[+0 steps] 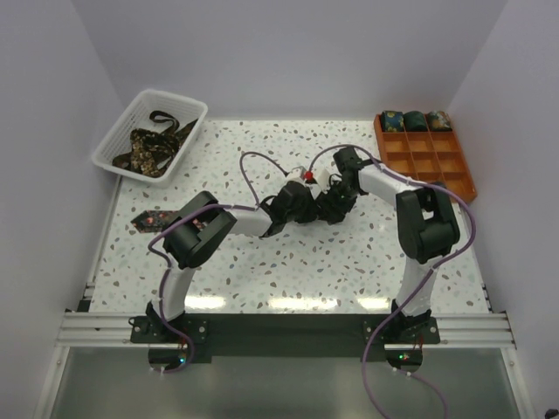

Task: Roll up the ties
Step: Roll the tie

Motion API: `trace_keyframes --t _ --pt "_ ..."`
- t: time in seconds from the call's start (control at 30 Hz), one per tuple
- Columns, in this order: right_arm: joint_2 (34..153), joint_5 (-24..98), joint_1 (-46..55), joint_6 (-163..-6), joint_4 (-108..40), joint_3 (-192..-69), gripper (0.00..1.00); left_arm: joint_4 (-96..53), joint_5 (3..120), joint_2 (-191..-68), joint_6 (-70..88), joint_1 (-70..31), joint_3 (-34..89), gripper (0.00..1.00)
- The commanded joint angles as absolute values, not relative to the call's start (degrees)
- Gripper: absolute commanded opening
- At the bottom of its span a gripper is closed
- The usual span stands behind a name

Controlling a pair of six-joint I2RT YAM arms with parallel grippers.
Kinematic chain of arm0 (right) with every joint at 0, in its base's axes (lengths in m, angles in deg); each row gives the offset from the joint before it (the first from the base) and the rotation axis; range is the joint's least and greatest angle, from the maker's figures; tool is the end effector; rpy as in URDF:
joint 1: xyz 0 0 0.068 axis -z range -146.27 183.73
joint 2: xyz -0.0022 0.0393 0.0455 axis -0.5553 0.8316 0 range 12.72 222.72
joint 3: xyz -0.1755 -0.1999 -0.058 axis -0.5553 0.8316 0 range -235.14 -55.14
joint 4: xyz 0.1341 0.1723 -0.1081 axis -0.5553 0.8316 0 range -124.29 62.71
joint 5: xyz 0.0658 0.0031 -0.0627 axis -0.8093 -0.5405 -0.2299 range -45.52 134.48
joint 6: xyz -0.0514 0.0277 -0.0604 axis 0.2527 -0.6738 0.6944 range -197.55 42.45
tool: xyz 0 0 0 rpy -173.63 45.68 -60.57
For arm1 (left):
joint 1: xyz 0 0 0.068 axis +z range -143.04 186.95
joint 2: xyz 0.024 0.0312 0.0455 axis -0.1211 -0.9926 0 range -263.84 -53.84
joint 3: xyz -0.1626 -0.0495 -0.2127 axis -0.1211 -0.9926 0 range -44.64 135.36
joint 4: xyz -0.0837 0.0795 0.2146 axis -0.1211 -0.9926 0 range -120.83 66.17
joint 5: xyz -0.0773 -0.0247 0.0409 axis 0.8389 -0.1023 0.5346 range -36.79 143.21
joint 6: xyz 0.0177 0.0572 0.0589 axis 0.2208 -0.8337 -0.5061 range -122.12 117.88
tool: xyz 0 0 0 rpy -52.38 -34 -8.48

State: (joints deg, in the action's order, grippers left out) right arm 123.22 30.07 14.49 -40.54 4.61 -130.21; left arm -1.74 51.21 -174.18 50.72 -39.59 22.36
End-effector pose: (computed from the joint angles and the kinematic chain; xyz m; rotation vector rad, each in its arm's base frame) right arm 0.3436 0.1393 0.1383 -1.3724 2.4630 0.2923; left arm 0.3197 -0.3339 0.1189 -0.1474 2.2754 -0.9529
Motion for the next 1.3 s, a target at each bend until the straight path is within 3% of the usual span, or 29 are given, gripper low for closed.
trace_keyframes --t 0.0,0.23,0.43,0.73,0.83,0.97,1.07,1.27 --pt "121.62 30.95 13.34 -39.85 7.02 -129.32 0.54 -1.50 51.81 -173.90 44.56 -40.33 24.61 0.13" --pt "118.29 28.49 13.17 -44.59 7.11 -126.86 0.40 -1.24 54.08 -172.50 42.88 -40.33 23.21 0.13" --pt "115.03 29.19 11.59 -47.14 5.44 -122.38 0.34 -0.54 56.81 -170.92 41.74 -40.33 21.36 0.13" --pt "112.75 30.51 11.32 -49.07 5.97 -122.29 0.51 0.34 57.78 -169.86 41.83 -40.33 20.22 0.13" --pt "108.70 32.26 11.41 -53.37 3.51 -121.67 0.69 1.05 58.40 -170.30 42.62 -40.42 19.87 0.13" --pt "105.10 37.36 12.11 -67.31 0.96 -121.76 0.79 1.57 58.84 -170.56 43.76 -40.51 19.52 0.13" --pt "101.85 39.12 13.25 -80.77 -2.10 -119.66 0.80 1.75 58.75 -170.56 44.37 -40.68 19.25 0.13" --pt "93.77 41.06 15.71 -104.95 -15.61 -103.87 0.80 1.75 58.66 -170.83 45.96 -41.03 18.81 0.13"
